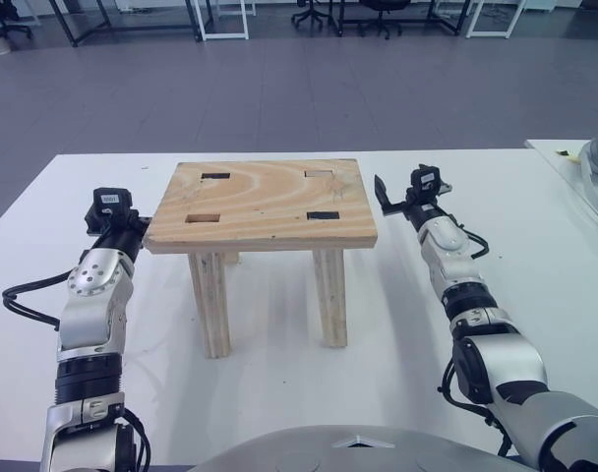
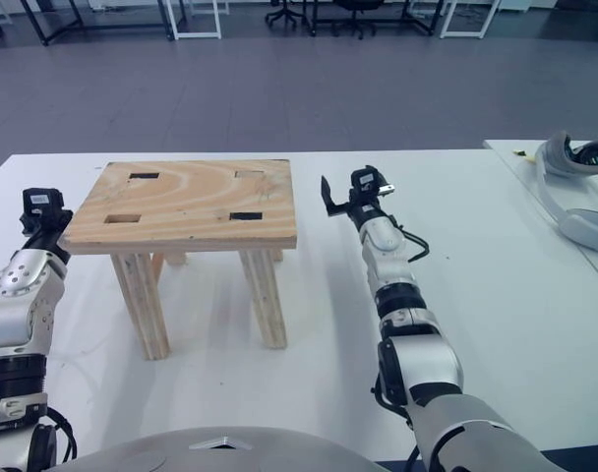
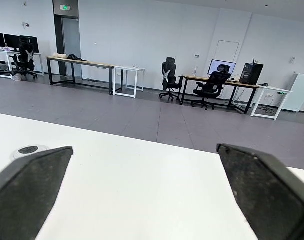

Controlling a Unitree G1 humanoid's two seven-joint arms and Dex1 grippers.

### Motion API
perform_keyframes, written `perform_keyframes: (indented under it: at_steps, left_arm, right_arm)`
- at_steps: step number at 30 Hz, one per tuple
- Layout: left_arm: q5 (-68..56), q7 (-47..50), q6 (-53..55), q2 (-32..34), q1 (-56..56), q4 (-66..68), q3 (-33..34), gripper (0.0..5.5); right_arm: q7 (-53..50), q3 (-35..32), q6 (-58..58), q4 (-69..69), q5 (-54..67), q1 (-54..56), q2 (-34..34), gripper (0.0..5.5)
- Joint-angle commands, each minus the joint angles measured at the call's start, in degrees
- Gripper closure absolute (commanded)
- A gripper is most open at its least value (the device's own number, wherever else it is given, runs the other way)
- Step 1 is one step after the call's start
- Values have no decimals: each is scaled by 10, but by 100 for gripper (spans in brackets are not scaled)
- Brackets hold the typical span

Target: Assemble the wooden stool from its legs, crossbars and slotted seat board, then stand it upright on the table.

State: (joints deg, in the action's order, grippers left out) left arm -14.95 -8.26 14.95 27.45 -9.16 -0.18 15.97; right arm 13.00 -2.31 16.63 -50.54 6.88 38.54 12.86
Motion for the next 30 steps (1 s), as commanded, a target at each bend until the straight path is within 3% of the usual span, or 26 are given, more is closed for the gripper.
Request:
perform_keyframes:
  at_steps: [1, 12, 19, 23, 26, 30]
  left_arm:
    - [15, 4, 12, -1, 9, -3, 6, 10]
    - [33, 12, -4, 8, -39, 51, 16, 10]
    - [61, 48, 77, 34, -121, 28, 26, 10]
    - [104, 117, 247, 46, -274, -16, -9, 10]
    - [140, 146, 435, 37, -504, -13, -83, 10]
    - [192, 173, 504, 11, -691, 46, -157, 10]
  right_arm:
    - [12, -10, 8, -13, -1, 21, -7, 14]
    - [17, -34, 30, -62, -3, 60, -13, 14]
    - [28, -60, 12, -12, 5, 0, 35, 14]
    - [43, -82, -23, 35, 11, -40, 88, 14]
    - [47, -107, -56, 59, 26, -58, 120, 14]
    - [49, -112, -77, 92, 27, -78, 136, 14]
